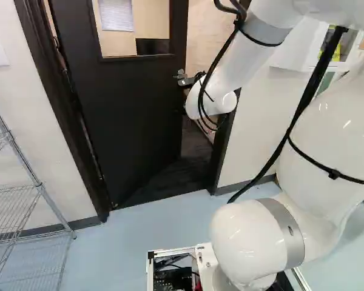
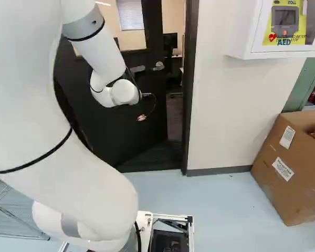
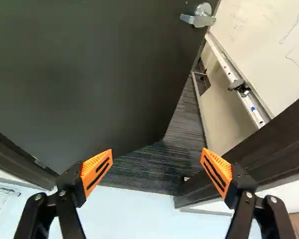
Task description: Open the door and move inside
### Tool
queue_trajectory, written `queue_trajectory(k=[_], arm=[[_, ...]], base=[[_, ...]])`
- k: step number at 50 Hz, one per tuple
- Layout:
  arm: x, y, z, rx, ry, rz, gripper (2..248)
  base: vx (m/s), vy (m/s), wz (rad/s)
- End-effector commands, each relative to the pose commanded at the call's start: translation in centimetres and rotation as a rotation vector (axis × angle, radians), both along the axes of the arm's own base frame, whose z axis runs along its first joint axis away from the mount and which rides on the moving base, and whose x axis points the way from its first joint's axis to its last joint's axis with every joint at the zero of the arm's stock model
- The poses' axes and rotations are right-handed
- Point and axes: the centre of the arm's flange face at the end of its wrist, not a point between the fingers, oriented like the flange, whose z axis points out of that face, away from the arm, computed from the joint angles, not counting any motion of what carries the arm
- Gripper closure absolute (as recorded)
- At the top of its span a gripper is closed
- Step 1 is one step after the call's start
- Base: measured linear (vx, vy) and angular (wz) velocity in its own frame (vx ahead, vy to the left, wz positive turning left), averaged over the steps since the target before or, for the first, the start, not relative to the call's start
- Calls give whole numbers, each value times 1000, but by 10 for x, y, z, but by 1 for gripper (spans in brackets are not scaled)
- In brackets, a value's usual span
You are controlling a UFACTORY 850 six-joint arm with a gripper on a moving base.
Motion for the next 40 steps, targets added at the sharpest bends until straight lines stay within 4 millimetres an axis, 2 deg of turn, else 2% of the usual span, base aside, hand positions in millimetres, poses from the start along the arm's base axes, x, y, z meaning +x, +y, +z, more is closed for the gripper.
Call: queue_trajectory(k=[16, 40], arm=[[-19, -2, -1, 24, -1, -32, 3], [-21, -2, -1, 28, -2, -38, 3]], base=[[0, 0, 0], [0, 0, 0]])
